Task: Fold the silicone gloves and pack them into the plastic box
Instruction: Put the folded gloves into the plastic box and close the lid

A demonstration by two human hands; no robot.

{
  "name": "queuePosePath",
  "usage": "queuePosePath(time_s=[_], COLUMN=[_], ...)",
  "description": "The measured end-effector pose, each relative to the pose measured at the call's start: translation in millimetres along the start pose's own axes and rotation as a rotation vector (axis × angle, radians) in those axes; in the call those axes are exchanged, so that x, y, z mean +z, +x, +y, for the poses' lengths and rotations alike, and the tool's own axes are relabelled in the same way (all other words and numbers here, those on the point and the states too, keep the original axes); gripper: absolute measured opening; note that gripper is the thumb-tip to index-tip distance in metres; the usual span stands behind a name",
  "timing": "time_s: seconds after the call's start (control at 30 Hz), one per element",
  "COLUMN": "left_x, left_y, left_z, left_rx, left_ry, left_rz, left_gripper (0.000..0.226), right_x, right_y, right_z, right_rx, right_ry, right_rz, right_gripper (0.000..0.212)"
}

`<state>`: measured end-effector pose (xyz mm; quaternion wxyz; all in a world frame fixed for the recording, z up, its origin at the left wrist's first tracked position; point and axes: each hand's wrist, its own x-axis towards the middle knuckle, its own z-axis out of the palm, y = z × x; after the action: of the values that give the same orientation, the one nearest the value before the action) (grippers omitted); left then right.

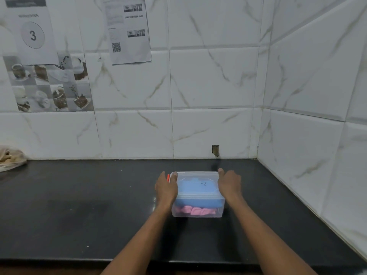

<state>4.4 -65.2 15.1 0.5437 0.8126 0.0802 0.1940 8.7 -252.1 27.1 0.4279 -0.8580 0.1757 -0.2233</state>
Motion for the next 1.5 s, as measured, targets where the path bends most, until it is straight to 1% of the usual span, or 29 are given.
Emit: queuePosePath(time_s=[0.03,0.07,0.13,0.2,0.27,0.33,0.4,0.47,0.53,0.63,0.73,0.93,1.03,1.1,1.17,1.23,1.27,1.33,1.4,1.47,1.5], left_x=[-6.8,-14.5,-27.6,-35.4,-35.8,-30.5,-24.0,-17.7,-13.1,-10.7,-4.9,27.0,44.9,58.5,70.8,81.0,84.4,89.4,92.4,94.1,94.3], left_y=[-4.9,-10.1,-18.5,-27.6,-37.6,-42.7,-43.8,-42.4,-39.1,-25.6,1.8,73.2,108.1,134.1,159.0,180.4,188.7,202.0,211.4,218.0,220.4], left_z=[-2.7,-6.9,-22.1,-39.5,-48.5,-50.0,-48.5,-48.8,-51.4,-50.4,-45.8,-38.5,-37.3,-38.7,-36.9,-33.8,-33.5,-36.0,-41.9,-44.5,-43.0], left_rx=[0.065,0.141,0.290,0.386,0.416,0.434,0.421,0.394,0.394,0.408,0.398,0.260,0.227,0.221,0.191,0.140,0.151,0.232,0.325,0.336,0.320], left_ry=[-0.049,-0.059,0.056,0.156,0.160,0.145,0.134,0.122,0.129,0.142,0.154,0.012,0.013,-0.001,-0.027,-0.116,-0.129,-0.028,0.162,0.248,0.235], left_rz=[-0.051,-0.099,-0.172,-0.230,-0.263,-0.219,-0.158,-0.122,-0.108,-0.125,-0.153,-0.180,-0.184,-0.200,-0.198,-0.214,-0.227,-0.262,-0.284,-0.323,-0.353], left_gripper=[0.057,0.065,0.072,0.069,0.059,0.047,0.040,0.038,0.039,0.041,0.043,0.051,0.050,0.041,0.034,0.037,0.042,0.050,0.056,0.058,0.054], right_x=[-6.6,-13.7,-26.9,-34.6,-35.3,-31.4,-25.8,-22.0,-19.3,-15.5,-3.0,34.4,53.3,68.8,84.1,97.4,102.4,109.5,114.1,116.2,117.9], right_y=[-8.0,-17.6,-35.2,-50.5,-61.9,-68.6,-70.1,-65.9,-57.5,-37.6,-11.4,50.6,84.1,105.2,126.0,148.9,158.6,172.8,183.4,190.3,194.2], right_z=[2.0,5.0,15.2,27.2,37.2,41.7,40.1,36.4,35.5,33.9,27.9,9.9,6.4,5.7,4.8,3.7,4.1,2.4,-0.2,-3.4,-3.9], right_rx=[-0.009,-0.060,-0.235,-0.344,-0.332,-0.309,-0.296,-0.249,-0.237,-0.278,-0.271,-0.274,-0.288,-0.275,-0.228,-0.194,-0.174,-0.088,-0.012,0.039,0.056], right_ry=[0.069,0.074,0.018,-0.035,-0.112,-0.117,-0.070,0.000,-0.024,-0.128,-0.161,-0.111,-0.095,-0.061,0.048,0.145,0.177,0.267,0.325,0.377,0.391], right_rz=[0.007,0.000,-0.052,-0.125,-0.165,-0.161,-0.166,-0.186,-0.199,-0.221,-0.248,-0.263,-0.257,-0.257,-0.265,-0.273,-0.279,-0.302,-0.315,-0.333,-0.335], right_gripper=[0.041,0.047,0.057,0.059,0.056,0.047,0.042,0.041,0.041,0.041,0.042,0.039,0.038,0.038,0.037,0.037,0.037,0.039,0.041,0.042,0.041])
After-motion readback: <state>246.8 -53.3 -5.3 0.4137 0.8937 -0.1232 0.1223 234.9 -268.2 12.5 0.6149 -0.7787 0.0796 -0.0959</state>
